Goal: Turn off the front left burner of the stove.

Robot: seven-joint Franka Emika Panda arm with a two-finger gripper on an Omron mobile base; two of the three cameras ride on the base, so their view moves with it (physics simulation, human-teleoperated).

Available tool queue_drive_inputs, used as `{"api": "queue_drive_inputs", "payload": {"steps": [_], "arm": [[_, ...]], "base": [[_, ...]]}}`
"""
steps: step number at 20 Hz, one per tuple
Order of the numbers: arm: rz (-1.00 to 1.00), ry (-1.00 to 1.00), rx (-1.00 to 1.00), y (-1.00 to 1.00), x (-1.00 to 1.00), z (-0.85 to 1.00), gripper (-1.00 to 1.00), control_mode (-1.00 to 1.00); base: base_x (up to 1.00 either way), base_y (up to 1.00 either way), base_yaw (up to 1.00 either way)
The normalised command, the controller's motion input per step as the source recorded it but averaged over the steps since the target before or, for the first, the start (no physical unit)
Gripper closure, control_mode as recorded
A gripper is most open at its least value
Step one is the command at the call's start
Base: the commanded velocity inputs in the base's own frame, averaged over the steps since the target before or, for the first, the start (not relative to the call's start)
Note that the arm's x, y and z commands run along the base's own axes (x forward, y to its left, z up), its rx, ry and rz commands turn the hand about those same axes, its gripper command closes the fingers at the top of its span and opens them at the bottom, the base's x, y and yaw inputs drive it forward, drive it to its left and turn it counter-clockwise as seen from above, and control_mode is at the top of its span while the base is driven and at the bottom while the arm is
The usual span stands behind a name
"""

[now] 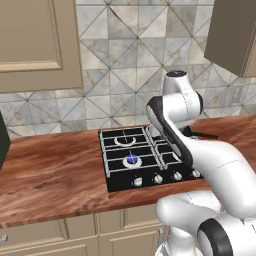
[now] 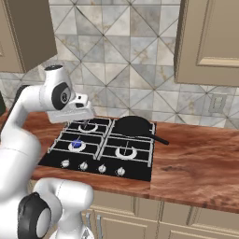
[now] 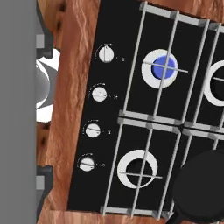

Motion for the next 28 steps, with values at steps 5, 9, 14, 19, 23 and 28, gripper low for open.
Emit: {"api": "queue_drive_inputs", "payload": {"steps": [5,9,14,19,23,28], "arm": [[0.31,0.05,-0.12,0.53,-0.01,-0.40,-1.00,-1.00],[0.37,0.06,-0.07,0.56,0.00,-0.36,-1.00,-1.00],[0.40,0.16,-0.08,0.39,0.12,-0.46,-1.00,-1.00],[0.40,0.21,-0.06,0.28,0.19,-0.55,-1.00,-1.00],[0.34,0.26,-0.03,0.20,0.43,-0.44,-1.00,-1.00],[0.31,0.25,0.00,0.10,0.41,-0.40,-1.00,-1.00]], "base": [[0.00,0.00,0.00],[0.00,0.00,0.00],[0.00,0.00,0.00],[0.00,0.00,0.00],[0.00,0.00,0.00],[0.00,0.00,0.00]]}}
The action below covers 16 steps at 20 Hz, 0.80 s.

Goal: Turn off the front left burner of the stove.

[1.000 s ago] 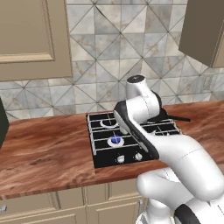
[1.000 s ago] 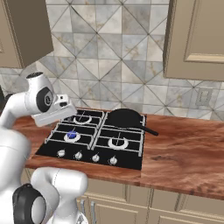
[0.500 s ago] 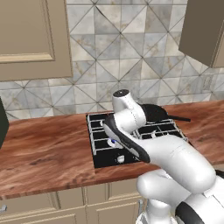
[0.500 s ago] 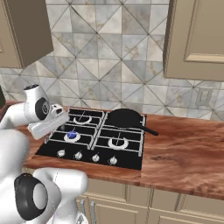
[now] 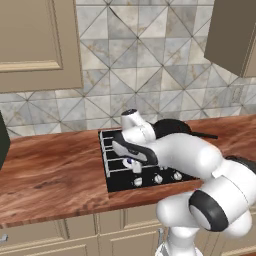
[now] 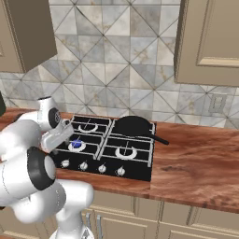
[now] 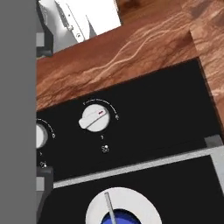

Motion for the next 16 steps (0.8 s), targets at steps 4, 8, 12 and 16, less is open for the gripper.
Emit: {"api": "queue_drive_inputs", "payload": {"steps": [4,8,12,16], "arm": [[0.31,0.14,0.00,0.00,0.04,-0.33,-1.00,-1.00],[0.34,0.05,0.00,0.00,0.00,-0.23,-1.00,-1.00],[0.33,0.00,0.00,0.00,0.00,-0.21,-1.00,-1.00],[0.27,0.00,0.10,0.00,0.00,-0.27,-1.00,-1.00]], "base": [[0.00,0.00,0.00],[0.00,0.00,0.00],[0.00,0.00,0.00],[0.00,0.00,0.00]]}}
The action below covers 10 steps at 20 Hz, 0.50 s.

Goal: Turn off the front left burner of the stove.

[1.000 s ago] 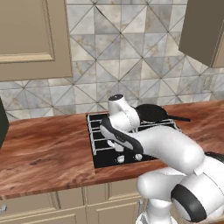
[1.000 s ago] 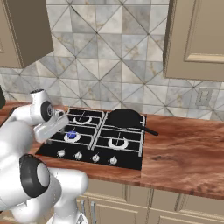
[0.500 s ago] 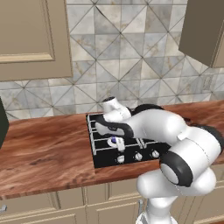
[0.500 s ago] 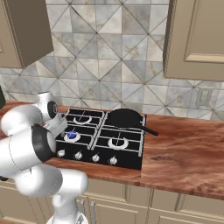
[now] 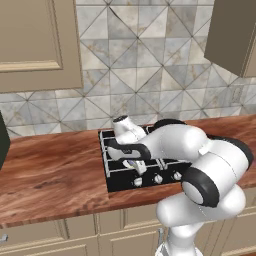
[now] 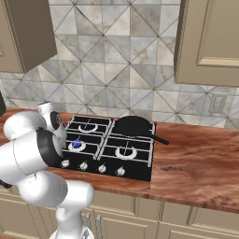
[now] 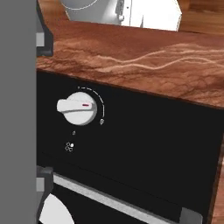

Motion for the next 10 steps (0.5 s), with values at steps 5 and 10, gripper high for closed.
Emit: {"api": "queue_drive_inputs", "payload": {"steps": [5,10], "arm": [[0.16,0.00,0.23,0.00,0.00,-0.23,-1.00,-1.00],[0.11,0.00,0.20,0.00,0.00,-0.21,-1.00,-1.00]], "base": [[0.00,0.00,0.00],[0.00,0.00,0.00]]}}
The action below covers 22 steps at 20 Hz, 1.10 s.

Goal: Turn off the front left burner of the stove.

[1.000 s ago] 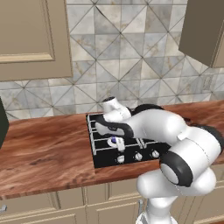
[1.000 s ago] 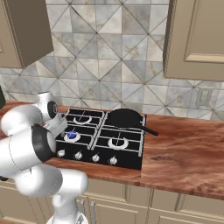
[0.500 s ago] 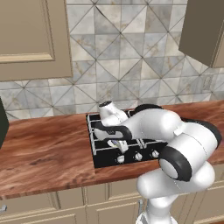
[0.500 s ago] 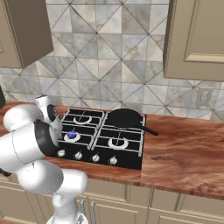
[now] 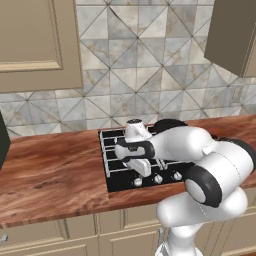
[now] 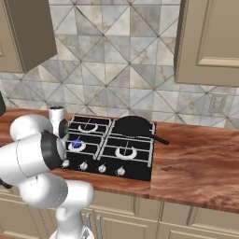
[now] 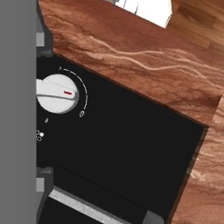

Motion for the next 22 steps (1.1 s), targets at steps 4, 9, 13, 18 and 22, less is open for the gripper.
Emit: {"api": "queue_drive_inputs", "payload": {"steps": [4,9,13,18,22], "arm": [[0.05,0.00,0.13,-0.01,0.00,-0.23,-1.00,-1.00],[0.04,0.03,0.12,-0.05,0.02,-0.31,-1.00,-1.00],[0.06,0.11,0.09,-0.09,0.08,-0.40,-1.00,-1.00],[0.05,0.12,0.01,-0.03,-0.02,-0.28,-1.00,-1.00],[0.02,0.07,0.00,0.00,-0.28,-0.17,-1.00,-1.00]], "base": [[0.00,0.00,0.00],[0.00,0.00,0.00],[0.00,0.00,0.00],[0.00,0.00,0.00],[0.00,0.00,0.00]]}}
